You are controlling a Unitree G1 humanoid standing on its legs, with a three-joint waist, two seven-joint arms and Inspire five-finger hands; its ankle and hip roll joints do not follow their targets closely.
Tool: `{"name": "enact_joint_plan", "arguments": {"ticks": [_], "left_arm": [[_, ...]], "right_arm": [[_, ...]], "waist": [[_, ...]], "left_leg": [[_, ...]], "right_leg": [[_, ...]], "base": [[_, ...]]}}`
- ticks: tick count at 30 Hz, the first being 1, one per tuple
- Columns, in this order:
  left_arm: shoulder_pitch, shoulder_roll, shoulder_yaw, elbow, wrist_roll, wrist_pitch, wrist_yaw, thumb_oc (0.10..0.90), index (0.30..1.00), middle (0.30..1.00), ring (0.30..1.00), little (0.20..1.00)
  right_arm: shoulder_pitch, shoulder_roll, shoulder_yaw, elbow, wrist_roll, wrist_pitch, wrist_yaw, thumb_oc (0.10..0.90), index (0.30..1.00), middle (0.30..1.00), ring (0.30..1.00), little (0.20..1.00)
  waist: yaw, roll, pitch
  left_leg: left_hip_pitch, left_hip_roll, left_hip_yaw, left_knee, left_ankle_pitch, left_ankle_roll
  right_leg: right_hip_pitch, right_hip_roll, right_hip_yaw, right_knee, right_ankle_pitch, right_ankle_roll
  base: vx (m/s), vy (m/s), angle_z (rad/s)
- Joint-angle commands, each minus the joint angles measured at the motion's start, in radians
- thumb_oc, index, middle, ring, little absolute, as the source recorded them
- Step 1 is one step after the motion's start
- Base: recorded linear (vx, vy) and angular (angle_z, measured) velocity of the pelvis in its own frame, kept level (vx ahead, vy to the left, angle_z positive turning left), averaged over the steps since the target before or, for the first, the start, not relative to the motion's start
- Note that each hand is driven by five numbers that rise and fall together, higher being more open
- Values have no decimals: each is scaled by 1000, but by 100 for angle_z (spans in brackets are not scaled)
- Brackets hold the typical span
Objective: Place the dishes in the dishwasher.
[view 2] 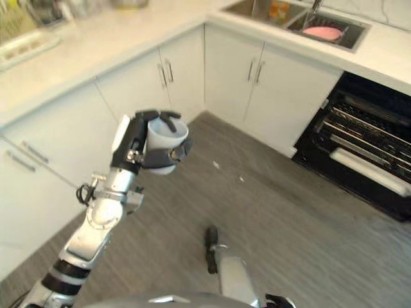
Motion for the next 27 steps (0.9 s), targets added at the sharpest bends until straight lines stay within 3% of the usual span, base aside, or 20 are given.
{"name": "enact_joint_plan", "arguments": {"ticks": [1,2,3,5,6,7,8,9,10,11,13,14,15,17,18,19,22,24,26,27], "left_arm": [[-217,-40,-2,-100,-47,-127,9,400,300,300,300,300],[-219,-39,-4,-99,-48,-127,9,400,300,300,300,300],[-231,-31,-17,-103,-67,-126,6,400,300,300,300,300],[-242,-36,-24,-104,-78,-116,18,400,300,300,300,300],[-243,-37,-25,-103,-77,-116,18,400,300,300,300,300],[-259,-36,-13,-108,-53,-115,26,400,300,300,300,300],[-259,-39,-14,-107,-52,-116,26,400,300,300,300,300],[-257,-36,-15,-115,-21,-116,28,400,300,300,300,300],[-257,-37,-15,-115,-21,-116,28,400,300,300,300,300],[-265,-29,-9,-131,-6,-111,24,400,300,300,300,300],[-269,-25,6,-125,4,-117,35,400,300,300,300,300],[-269,-27,6,-125,4,-118,35,400,300,300,300,300],[-271,-27,16,-125,17,-118,42,400,300,300,300,300],[-277,-24,30,-142,25,-111,33,400,300,300,300,300],[-277,-26,29,-143,25,-110,32,400,300,300,300,300],[-273,-18,49,-159,44,-107,14,400,300,300,300,300],[-278,-20,56,-166,48,-100,11,400,300,300,300,300],[-287,-9,66,-169,51,-101,20,400,300,300,300,300],[-271,8,94,-169,63,-101,51,400,300,300,300,300],[-236,11,129,-181,75,-104,62,400,300,300,300,300]], "right_arm": [[-16,-81,-67,-41,135,-45,-74,800,900,900,900,900],[-17,-80,-69,-42,135,-44,-74,800,900,900,900,900],[-49,-96,-71,-95,161,-55,-86,800,900,900,900,900],[-62,-122,-74,-172,148,-79,-124,800,900,900,900,900],[-61,-123,-75,-174,148,-78,-125,800,900,900,900,900],[-61,-162,-97,-271,121,-91,-156,800,900,900,900,900],[-58,-164,-98,-276,119,-87,-157,800,900,900,900,900],[-53,-194,-81,-333,58,-77,-169,800,900,900,900,900],[-51,-195,-82,-334,58,-76,-169,800,900,900,900,900],[-48,-243,-60,-411,-5,-37,-181,800,900,900,900,900],[-10,-297,-106,-560,-70,-23,-192,800,900,900,900,900],[-4,-299,-110,-569,-72,-18,-192,800,900,900,900,900],[64,-327,-201,-730,-142,-13,-208,800,900,900,900,900],[124,-362,-331,-969,-243,14,-208,800,900,900,900,900],[137,-358,-341,-990,-249,25,-204,800,900,900,900,900],[178,-360,-462,-1209,-358,29,-194,800,900,900,900,900],[181,-336,-525,-1364,-438,38,-185,800,900,900,900,900],[125,-320,-499,-1416,-469,33,-188,800,900,900,900,900],[54,-271,-439,-1461,-422,-11,-190,800,900,900,900,900],[-20,-239,-356,-1487,-356,-59,-165,800,900,900,900,900]], "waist": [[-49,-146,23],[-48,-146,21],[-20,-171,35],[3,-163,33],[9,-166,32],[10,-140,15],[20,-144,15],[34,-121,-2],[36,-122,-5],[66,-115,-18],[39,-105,-27],[45,-101,-27],[11,-91,-45],[-37,-86,-60],[-29,-83,-61],[-72,-74,-65],[-78,-59,-65],[-65,-53,-55],[-16,-48,-41],[21,-50,-44]], "left_leg": [[-361,-170,107,625,369,-125],[-374,-168,108,637,367,-124],[-466,-109,194,696,311,-83],[-533,-100,214,551,268,-40],[-529,-103,222,540,276,-38],[-532,-104,176,294,240,1],[-517,-109,188,266,257,2],[-492,-117,78,13,256,24],[-481,-119,80,-1,253,25],[-507,-123,-114,-110,309,-2],[-477,-132,-167,-136,298,-2],[-478,-127,-164,-138,303,-4],[-437,-116,-157,-188,304,-3],[-424,-128,-116,-196,290,10],[-427,-125,-112,-199,297,9],[-408,-127,-29,-208,267,23],[-410,-121,45,-209,247,38],[-404,-109,114,-209,226,52],[-383,-83,197,-209,202,49],[-353,-71,281,-209,174,43]], "right_leg": [[373,-1,149,-326,119,-5],[366,0,149,-326,122,-6],[452,23,214,-380,114,-12],[521,48,286,-402,101,-1],[519,44,292,-403,105,0],[551,61,377,-403,83,20],[549,54,387,-402,86,21],[566,73,478,-368,81,30],[570,70,479,-370,76,30],[615,81,604,-349,67,27],[634,94,694,-335,32,26],[631,98,699,-333,36,27],[616,90,741,-330,18,43],[590,59,778,-327,62,85],[585,61,785,-330,69,89],[553,35,824,-334,91,123],[497,21,837,-334,101,154],[430,8,757,-333,103,171],[367,-48,394,-335,71,152],[384,-88,118,-330,39,134]], "base": [[488,-261,5],[477,-178,-29],[450,-70,-66],[461,22,-114],[492,239,-223],[331,181,-228],[641,315,-187],[331,136,-135],[638,181,-205],[479,66,-236],[360,75,-213],[192,186,-206],[179,234,-147],[172,252,-81],[85,285,-71],[15,278,-95],[-6,240,-131],[-74,157,-118],[-116,198,-166],[-115,164,-257]]}}
